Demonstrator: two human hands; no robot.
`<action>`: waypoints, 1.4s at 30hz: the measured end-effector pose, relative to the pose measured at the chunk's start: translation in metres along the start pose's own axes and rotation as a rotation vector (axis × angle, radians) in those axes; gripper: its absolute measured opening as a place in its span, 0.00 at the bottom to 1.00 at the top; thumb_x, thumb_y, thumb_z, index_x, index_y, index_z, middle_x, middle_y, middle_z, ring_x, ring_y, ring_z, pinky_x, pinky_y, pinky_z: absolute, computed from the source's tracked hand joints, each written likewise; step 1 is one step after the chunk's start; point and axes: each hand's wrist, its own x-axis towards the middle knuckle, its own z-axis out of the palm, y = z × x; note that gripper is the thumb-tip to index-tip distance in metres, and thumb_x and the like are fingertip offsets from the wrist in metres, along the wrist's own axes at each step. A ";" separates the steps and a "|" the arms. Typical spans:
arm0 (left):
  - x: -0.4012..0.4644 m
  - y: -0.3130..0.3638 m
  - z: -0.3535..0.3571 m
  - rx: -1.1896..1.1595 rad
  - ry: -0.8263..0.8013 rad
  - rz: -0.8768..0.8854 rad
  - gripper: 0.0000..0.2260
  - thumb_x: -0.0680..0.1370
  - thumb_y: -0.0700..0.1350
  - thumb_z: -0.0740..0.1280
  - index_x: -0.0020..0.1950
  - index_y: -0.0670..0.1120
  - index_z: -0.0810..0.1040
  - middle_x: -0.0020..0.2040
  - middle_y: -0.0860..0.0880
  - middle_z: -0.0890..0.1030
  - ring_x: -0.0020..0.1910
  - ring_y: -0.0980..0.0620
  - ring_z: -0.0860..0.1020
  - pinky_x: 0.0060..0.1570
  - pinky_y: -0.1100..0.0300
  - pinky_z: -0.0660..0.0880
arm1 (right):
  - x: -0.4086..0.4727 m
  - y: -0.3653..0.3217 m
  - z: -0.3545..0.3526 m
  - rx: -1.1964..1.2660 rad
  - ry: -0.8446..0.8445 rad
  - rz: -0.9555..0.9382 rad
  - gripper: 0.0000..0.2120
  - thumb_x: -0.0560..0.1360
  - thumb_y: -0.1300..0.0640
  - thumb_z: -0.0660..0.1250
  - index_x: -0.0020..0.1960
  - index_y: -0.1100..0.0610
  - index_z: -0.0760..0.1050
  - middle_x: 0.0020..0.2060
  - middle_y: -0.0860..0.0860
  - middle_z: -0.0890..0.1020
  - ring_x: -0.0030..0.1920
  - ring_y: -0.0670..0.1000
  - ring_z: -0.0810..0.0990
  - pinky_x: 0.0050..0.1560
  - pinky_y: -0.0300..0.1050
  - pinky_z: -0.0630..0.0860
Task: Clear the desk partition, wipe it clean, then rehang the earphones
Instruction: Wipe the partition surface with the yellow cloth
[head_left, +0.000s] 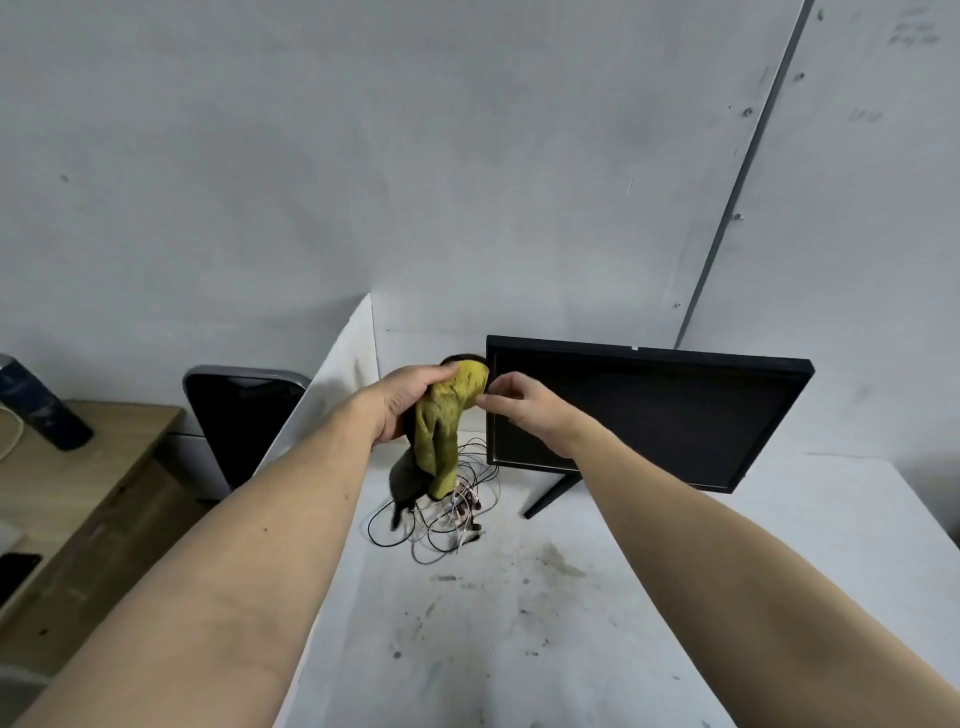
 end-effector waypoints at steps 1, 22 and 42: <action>-0.001 0.000 0.000 -0.036 0.010 -0.002 0.21 0.74 0.59 0.70 0.54 0.42 0.82 0.46 0.42 0.84 0.38 0.47 0.83 0.40 0.59 0.77 | -0.002 0.003 0.005 0.007 -0.057 0.039 0.29 0.70 0.40 0.75 0.64 0.55 0.74 0.58 0.50 0.79 0.58 0.50 0.76 0.62 0.48 0.72; 0.010 -0.015 -0.001 0.605 -0.107 0.176 0.16 0.68 0.46 0.72 0.55 0.51 0.82 0.55 0.50 0.83 0.59 0.52 0.78 0.62 0.58 0.70 | 0.009 -0.024 -0.005 -0.234 -0.295 0.089 0.11 0.72 0.50 0.75 0.49 0.57 0.83 0.41 0.53 0.86 0.43 0.52 0.84 0.47 0.45 0.80; 0.016 -0.002 -0.019 0.477 0.149 0.255 0.10 0.76 0.49 0.67 0.36 0.48 0.79 0.35 0.52 0.77 0.40 0.52 0.73 0.43 0.59 0.68 | 0.018 -0.036 0.008 0.385 -0.058 -0.046 0.15 0.70 0.70 0.57 0.49 0.54 0.75 0.57 0.58 0.78 0.52 0.55 0.77 0.48 0.44 0.74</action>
